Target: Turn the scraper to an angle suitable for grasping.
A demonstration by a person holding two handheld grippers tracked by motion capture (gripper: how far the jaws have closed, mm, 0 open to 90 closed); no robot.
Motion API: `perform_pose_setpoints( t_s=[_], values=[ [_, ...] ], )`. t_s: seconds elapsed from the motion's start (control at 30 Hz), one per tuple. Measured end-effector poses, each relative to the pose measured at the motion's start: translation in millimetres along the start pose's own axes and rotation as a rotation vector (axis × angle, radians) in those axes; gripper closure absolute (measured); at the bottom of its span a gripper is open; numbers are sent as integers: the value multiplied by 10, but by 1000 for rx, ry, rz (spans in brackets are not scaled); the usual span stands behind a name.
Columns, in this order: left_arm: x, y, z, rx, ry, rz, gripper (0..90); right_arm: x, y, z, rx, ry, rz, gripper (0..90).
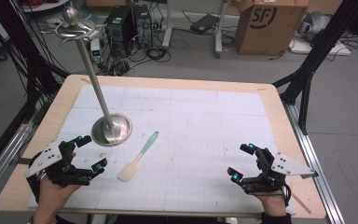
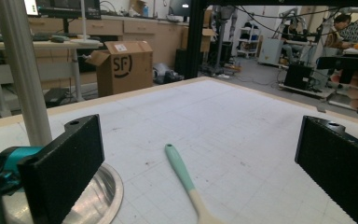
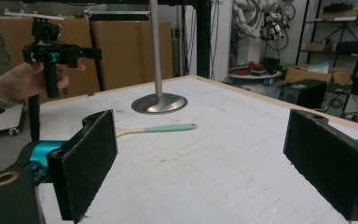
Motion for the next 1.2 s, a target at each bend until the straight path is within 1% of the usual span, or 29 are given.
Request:
perform_pose_setpoints(
  t_s=[0.07,0.13,0.17,0.23,0.3,0.33,0.4,0.5,0.53,0.57,0.6,0.63,0.67,0.7,0.8,0.87,0.9,0.93,0.97,1.0,1.03,1.07,1.1,1.13,1.17,1.2],
  values=[
    [6,-7,4,0,-1,6,17,-13,-1,7,-7,-11,-12,85],
    [26,-25,10,0,3,14,17,-15,-5,5,-4,-16,-13,86],
    [38,-36,17,-3,-3,18,17,-17,-8,2,-2,-21,-14,85],
    [62,-79,53,-31,-10,20,17,-18,-17,2,-6,-22,-16,85],
    [69,-95,60,-34,-7,20,17,-13,-35,6,-6,-22,-17,85],
    [71,-127,72,-47,-16,2,17,-12,-48,12,-12,-21,-19,85],
    [69,-137,70,-48,-15,2,17,-22,-67,23,-22,-26,-27,85],
    [52,-170,55,-48,-4,-2,18,-23,-81,19,-20,-24,-33,85],
    [30,-212,65,-68,15,-5,17,-25,-82,18,-20,-26,-35,85],
    [30,-212,65,-68,15,-5,19,-28,-82,17,-19,-28,-36,86],
    [3,-271,93,-102,39,-5,23,-30,-81,18,-21,-30,-37,85],
    [-8,-310,107,-119,50,-3,23,-27,-80,16,-18,-24,-35,85],
    [-25,-346,122,-132,49,-5,23,-25,-76,15,-19,-25,-29,85],
    [-25,-346,122,-132,49,-5,23,-26,-71,14,-17,-31,-27,86],
    [-66,-456,177,-188,40,-12,24,-28,-64,11,-17,-31,-28,85],
    [-92,-532,194,-212,37,-25,33,-28,-64,13,-18,-29,-29,86],
    [-101,-560,196,-218,37,-33,86,-35,-67,19,-24,-35,-31,85],
    [-117,-614,196,-221,44,-54,101,-34,-70,23,-26,-33,-32,85],
    [-125,-656,200,-225,47,-61,111,-34,-70,23,-26,-33,-32,85],
    [-125,-694,208,-234,50,-57,137,-36,-74,25,-28,-34,-35,86],
    [-130,-735,219,-250,41,-63,172,-37,-74,26,-28,-35,-37,85],
    [-138,-779,228,-255,26,-76,172,-37,-74,26,-28,-35,-37,85],
    [-147,-821,241,-265,15,-88,218,-30,-75,21,-22,-30,-35,85],
    [-160,-863,258,-279,6,-100,328,-31,-69,22,-24,-34,-37,85],
    [-202,-946,301,-312,-5,-133,390,-34,-65,22,-26,-38,-38,85],
    [-202,-946,301,-312,-5,-133,463,-34,-62,22,-25,-40,-39,86]
  ],
)
Point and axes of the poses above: each handheld gripper's, and its own axes: y roughly backward along the jaws, z roughly out of its underside, x roughly to its right, the point moved 8 cm from there along -y, roughly forward along the jaws, and after that the axes turned 1 degree about y, right-handed, at the moved point
